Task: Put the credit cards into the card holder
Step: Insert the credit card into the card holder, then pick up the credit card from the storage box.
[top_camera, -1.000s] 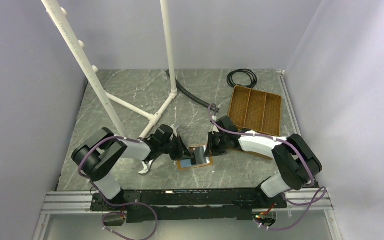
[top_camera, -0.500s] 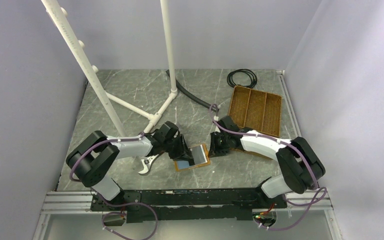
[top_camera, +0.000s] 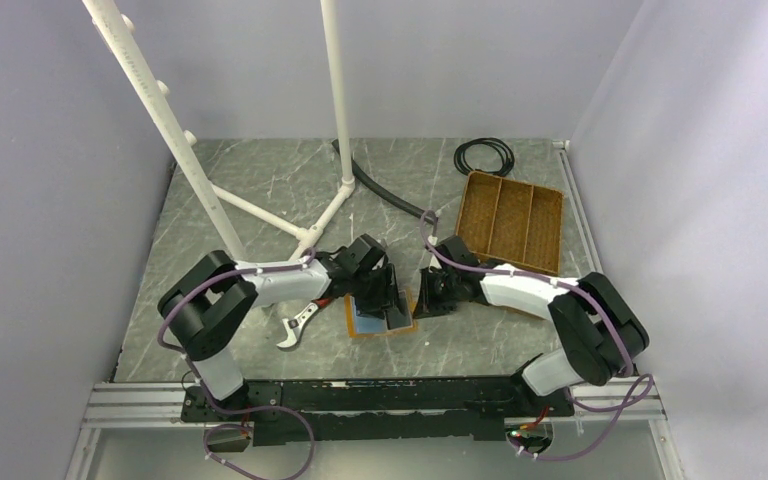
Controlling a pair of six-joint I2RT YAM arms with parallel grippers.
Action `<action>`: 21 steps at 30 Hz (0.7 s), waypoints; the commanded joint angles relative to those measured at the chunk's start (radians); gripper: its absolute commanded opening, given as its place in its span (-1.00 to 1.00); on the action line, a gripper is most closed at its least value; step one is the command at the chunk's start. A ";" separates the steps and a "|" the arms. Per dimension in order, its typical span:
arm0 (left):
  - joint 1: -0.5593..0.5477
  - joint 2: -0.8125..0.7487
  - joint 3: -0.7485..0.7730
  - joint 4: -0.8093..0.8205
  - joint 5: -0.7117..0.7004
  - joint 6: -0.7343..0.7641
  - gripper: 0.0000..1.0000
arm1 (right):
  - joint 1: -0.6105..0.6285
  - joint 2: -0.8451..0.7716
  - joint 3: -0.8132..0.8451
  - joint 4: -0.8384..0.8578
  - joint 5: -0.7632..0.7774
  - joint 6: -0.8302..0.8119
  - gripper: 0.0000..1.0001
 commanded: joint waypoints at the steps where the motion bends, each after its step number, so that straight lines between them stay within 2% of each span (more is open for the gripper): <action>1: -0.010 -0.082 -0.018 -0.076 -0.035 0.045 0.26 | 0.012 -0.077 0.038 -0.051 0.015 -0.017 -0.97; 6: -0.010 -0.141 0.012 -0.130 -0.012 0.093 0.45 | -0.012 -0.182 0.129 -0.216 0.134 -0.088 -0.69; 9: -0.009 -0.168 0.029 -0.148 0.005 0.110 0.71 | -0.098 -0.239 0.169 -0.285 0.172 -0.122 -0.54; 10: -0.008 -0.179 0.031 -0.148 0.012 0.114 0.83 | -0.147 -0.261 0.170 -0.294 0.170 -0.131 -0.43; 16: -0.005 -0.250 0.029 -0.168 0.035 0.131 0.88 | -0.438 -0.302 0.132 -0.296 0.150 -0.152 0.12; 19: -0.002 -0.280 0.021 -0.180 0.042 0.138 0.88 | -0.498 -0.290 0.090 -0.250 0.114 -0.151 0.39; 21: -0.002 -0.300 0.014 -0.185 0.047 0.138 0.89 | -0.518 -0.275 0.073 -0.228 0.103 -0.149 0.49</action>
